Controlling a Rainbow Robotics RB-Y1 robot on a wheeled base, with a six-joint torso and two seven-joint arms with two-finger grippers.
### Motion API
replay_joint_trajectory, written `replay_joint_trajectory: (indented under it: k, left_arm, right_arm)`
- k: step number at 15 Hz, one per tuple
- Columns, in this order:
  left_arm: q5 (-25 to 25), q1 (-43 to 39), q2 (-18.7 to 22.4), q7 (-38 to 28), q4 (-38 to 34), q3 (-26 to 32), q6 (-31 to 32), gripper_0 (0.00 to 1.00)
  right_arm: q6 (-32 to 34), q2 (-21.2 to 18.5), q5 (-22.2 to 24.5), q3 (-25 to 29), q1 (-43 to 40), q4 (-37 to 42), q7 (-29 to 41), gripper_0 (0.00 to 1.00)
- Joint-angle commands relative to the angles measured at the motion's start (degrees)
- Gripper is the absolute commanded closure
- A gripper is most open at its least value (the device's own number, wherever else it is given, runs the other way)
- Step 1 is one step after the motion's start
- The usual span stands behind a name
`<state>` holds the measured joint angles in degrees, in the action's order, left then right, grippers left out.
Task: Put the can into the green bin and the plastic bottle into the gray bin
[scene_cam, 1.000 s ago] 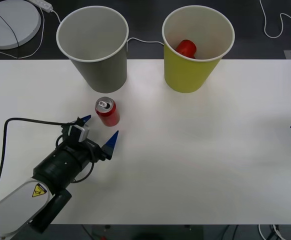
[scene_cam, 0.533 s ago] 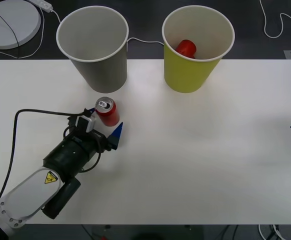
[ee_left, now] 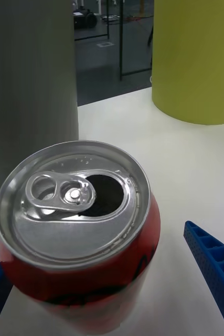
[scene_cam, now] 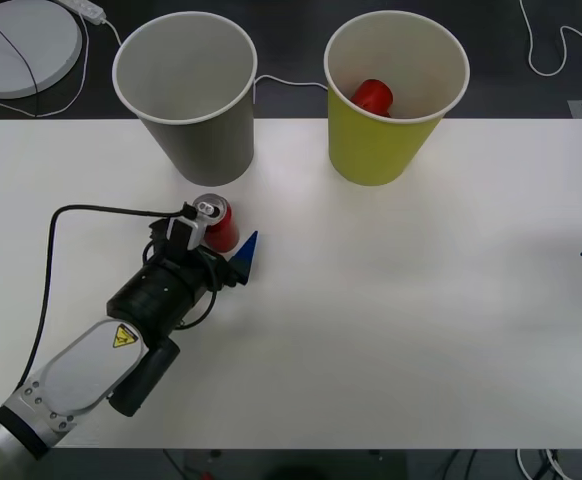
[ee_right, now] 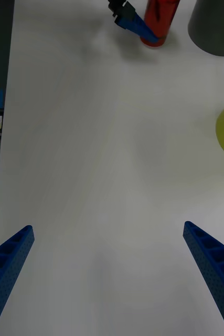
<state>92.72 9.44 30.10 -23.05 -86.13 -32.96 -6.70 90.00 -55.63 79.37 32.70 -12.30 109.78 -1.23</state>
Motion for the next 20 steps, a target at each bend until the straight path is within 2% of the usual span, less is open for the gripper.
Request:
replay_joint_trajectory:
  k: [1,6,7,8,9,10,16,20]
  left_arm:
    - [0.0,0.8,-0.7,-0.1,0.9,0.0,0.0,0.00]
    - [0.0,1.7,-1.5,-0.3,2.0,0.0,0.0,0.00]
    - [0.0,1.6,-1.5,-0.3,2.0,0.0,0.0,0.19]
    - [0.1,1.6,-1.4,-0.2,2.0,0.0,0.0,0.68]
    - [0.3,1.6,-1.4,-0.2,2.0,0.0,0.0,0.93]
    - [0.3,1.7,-1.4,-0.1,2.0,0.0,0.0,0.99]
    - [0.4,1.6,-1.3,-0.3,1.9,0.0,-0.1,1.00]
    - [0.4,1.5,0.8,-0.6,0.1,0.0,0.0,1.00]
  right_arm:
    - [0.0,0.0,0.0,0.0,0.0,0.0,0.0,0.00]
    - [0.0,0.0,0.0,0.0,0.0,0.0,0.0,0.00]
    - [0.0,0.0,0.0,0.0,0.0,0.0,0.0,0.00]
    - [0.0,0.0,0.0,0.0,0.0,0.0,0.0,0.00]
    - [0.0,0.0,0.0,0.0,0.0,0.0,0.0,0.00]
    - [0.0,0.0,0.0,0.0,0.0,0.0,0.0,0.00]
    - [0.0,0.0,0.0,0.0,0.0,0.0,0.0,0.00]
    - [0.0,0.0,0.0,0.0,0.0,0.0,0.0,0.00]
